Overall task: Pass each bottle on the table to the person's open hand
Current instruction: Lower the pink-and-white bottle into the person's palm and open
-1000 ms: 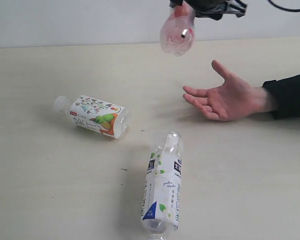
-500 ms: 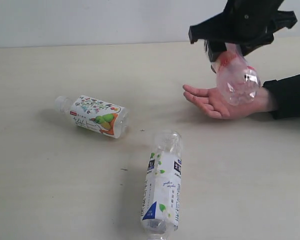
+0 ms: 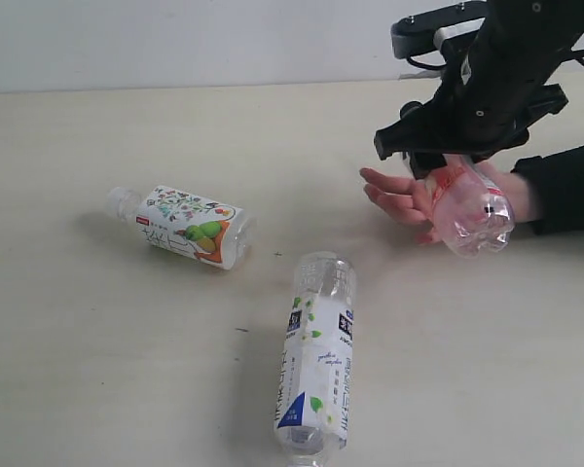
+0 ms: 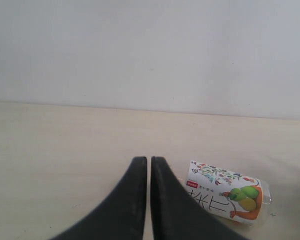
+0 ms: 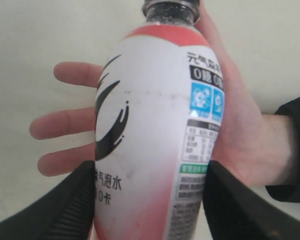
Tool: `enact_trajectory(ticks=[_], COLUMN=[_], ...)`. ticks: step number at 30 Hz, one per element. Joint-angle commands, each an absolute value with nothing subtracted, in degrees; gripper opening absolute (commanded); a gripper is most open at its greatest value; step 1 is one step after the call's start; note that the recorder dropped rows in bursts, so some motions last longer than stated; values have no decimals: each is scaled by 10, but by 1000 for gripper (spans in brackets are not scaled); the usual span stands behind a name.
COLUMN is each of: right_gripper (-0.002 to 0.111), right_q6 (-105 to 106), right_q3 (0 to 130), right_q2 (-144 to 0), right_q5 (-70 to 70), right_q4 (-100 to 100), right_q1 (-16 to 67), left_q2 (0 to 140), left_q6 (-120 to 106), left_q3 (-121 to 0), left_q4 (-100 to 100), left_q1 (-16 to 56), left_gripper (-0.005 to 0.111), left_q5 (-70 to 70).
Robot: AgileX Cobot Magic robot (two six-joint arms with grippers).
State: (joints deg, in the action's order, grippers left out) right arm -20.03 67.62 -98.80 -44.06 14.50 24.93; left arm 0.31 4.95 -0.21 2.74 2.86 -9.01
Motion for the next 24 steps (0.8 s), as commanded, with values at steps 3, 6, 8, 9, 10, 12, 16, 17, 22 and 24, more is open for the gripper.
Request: enact_trajectory(ticks=[3,6,8,9,10,12,16,17,22,24], right_gripper=[0,0,0,0,0,0,0,0,0,0], right_q6=[-197,-197,-197,-197,-196,-196,-196,-197,-266,-276], right_q3=[673,673,673,673,673,673,673,673,673,673], right_q2=[-1020,-1033,-1040,-1043,-1044,-1048,-1050,-1050,-1050,-1050], right_q5=[-425,-418,-414,-410,-406,-401,-388,-386,-369,-367], right_q4=[156,156,156,156,156,156,157,168,235,244], right_q1=[249,249,249,249,249,249,249,249,249,249], left_q2=[0,0,0,0,0,0,0,0,0,0], left_q6=[47,47,47,47,47,47,47,47,47,47], left_q3=[0,0,0,0,0,0,0,0,0,0], left_q4=[30,30,30,30,30,30,30,30,30,30], left_q1=[30,30,30,30,30,30,30,30,30,30], left_gripper=[5,5,5,5,5,5,5,5,5,5], left_q5=[-87,-87,-87,-87,-87,-87,-87,-87,-87,-87])
